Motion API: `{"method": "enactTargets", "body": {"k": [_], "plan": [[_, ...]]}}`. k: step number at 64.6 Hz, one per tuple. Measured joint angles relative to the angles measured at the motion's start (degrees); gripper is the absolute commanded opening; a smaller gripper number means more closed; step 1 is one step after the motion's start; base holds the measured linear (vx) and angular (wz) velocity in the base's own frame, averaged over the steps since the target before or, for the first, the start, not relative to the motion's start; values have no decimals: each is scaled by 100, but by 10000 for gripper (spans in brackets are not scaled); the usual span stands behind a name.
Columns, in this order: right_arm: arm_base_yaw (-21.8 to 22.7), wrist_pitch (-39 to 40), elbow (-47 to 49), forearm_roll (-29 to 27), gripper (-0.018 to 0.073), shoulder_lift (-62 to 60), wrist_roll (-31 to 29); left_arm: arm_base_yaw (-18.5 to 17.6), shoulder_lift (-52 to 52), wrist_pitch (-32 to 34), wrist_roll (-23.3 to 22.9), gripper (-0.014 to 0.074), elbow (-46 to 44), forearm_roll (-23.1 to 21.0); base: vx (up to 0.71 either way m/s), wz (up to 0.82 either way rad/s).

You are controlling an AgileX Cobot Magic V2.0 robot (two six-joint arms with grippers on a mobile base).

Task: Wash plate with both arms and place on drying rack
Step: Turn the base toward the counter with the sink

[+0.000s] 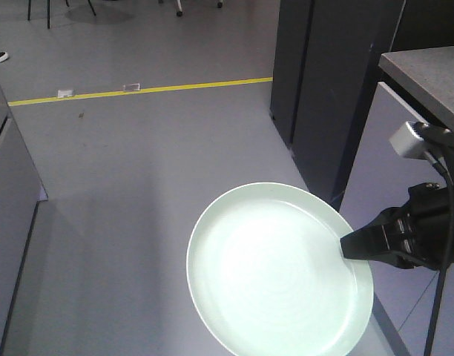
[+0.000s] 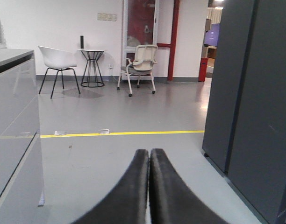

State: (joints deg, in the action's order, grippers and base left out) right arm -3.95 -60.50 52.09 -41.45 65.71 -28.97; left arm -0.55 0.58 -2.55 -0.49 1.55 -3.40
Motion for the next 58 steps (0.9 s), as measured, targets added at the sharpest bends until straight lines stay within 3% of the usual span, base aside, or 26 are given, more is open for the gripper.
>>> {"method": "enactTargets", "body": {"k": [58], "plan": [[0, 0, 0, 0, -1, 0, 0, 0, 0, 0, 0, -6, 0, 0, 13, -25]]}}
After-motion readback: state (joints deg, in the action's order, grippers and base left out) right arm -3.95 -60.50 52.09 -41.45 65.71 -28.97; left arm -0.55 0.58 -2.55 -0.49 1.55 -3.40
